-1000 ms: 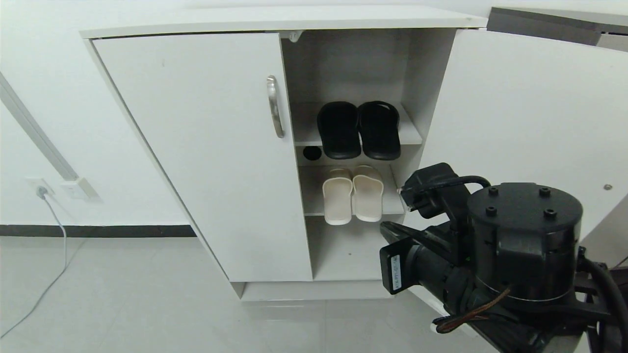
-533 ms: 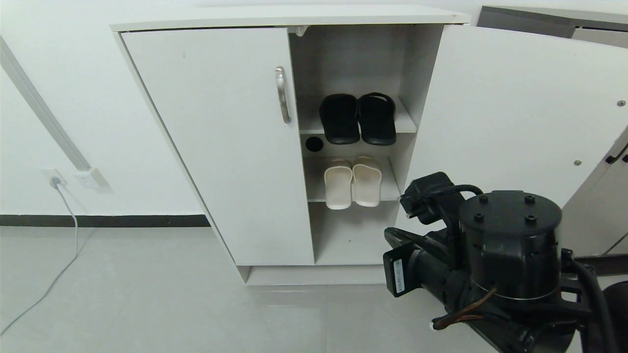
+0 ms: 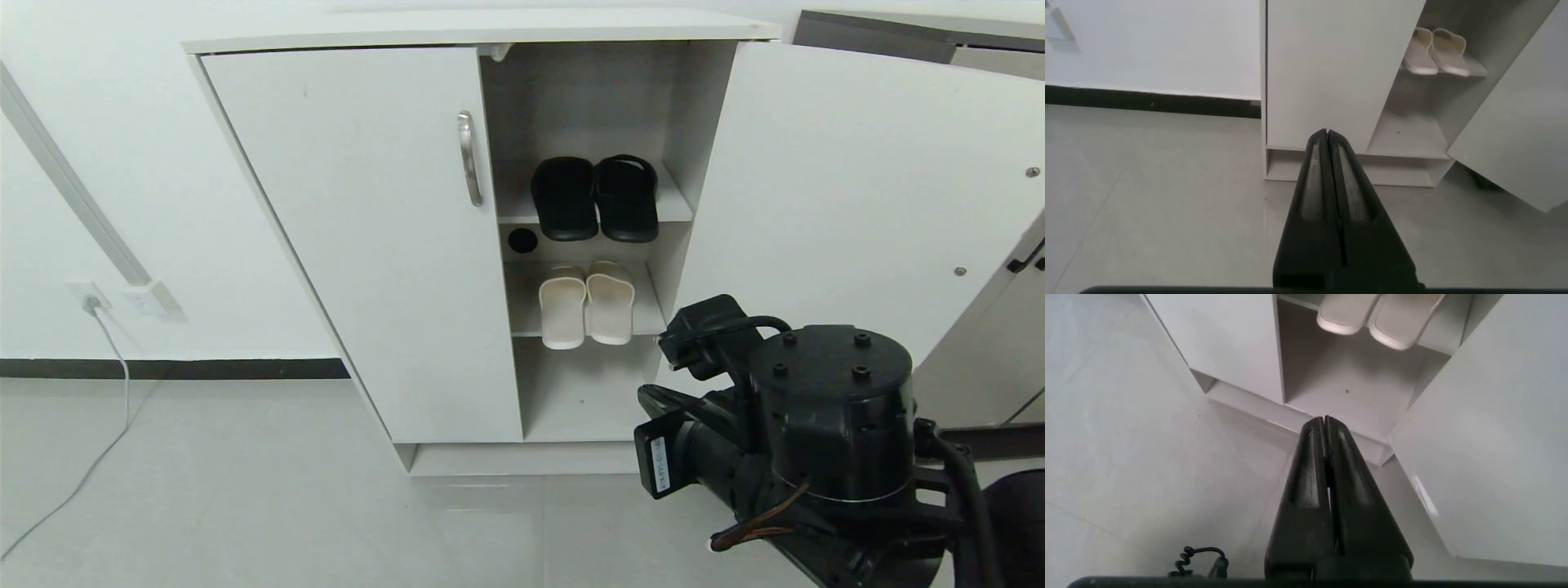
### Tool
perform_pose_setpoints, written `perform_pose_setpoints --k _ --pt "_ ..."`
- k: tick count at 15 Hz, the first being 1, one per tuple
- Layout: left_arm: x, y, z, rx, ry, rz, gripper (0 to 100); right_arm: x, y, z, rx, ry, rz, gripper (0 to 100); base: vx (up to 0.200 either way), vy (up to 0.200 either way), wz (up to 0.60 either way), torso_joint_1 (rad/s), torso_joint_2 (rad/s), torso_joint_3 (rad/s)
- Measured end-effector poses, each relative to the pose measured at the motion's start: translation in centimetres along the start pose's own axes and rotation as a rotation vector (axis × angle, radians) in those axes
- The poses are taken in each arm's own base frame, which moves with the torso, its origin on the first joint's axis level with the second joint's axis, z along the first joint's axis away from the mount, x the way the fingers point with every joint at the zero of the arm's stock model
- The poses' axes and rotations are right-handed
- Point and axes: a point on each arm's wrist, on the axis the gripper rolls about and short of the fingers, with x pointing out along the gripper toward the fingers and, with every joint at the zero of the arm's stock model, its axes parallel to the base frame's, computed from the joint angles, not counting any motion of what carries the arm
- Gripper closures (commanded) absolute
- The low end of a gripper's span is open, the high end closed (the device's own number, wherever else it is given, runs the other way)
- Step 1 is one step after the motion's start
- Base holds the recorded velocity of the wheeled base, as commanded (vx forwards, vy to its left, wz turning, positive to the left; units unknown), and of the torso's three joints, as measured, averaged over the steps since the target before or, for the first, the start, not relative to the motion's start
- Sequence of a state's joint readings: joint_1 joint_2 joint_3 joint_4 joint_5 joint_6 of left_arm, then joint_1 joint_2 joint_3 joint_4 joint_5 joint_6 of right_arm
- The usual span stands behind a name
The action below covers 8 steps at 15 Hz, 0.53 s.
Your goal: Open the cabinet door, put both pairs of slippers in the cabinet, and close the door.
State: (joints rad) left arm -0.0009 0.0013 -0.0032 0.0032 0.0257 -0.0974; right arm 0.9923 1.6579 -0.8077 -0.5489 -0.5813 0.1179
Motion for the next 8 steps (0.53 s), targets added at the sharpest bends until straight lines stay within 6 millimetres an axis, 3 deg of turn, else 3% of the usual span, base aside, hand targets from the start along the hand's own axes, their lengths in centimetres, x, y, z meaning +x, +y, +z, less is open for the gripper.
perform_pose_setpoints --k 3,6,8 --pt "0.00 0.00 -0.02 0.000 0.002 0.000 100 0.12 -0.02 -0.10 -0.003 0.005 -0.003 100 0.000 0.000 0.00 0.001 -0.05 -0.053" --pt "0.01 0.01 -0.06 -0.002 0.004 -0.001 100 0.26 0.05 -0.26 -0.005 0.010 -0.003 100 0.000 0.000 0.00 0.015 -0.19 -0.323" --pt "0.00 0.00 0.00 -0.002 0.000 0.000 100 0.42 -0.01 -0.39 -0.008 0.015 -0.009 100 0.000 0.000 0.00 0.044 -0.52 -0.368"
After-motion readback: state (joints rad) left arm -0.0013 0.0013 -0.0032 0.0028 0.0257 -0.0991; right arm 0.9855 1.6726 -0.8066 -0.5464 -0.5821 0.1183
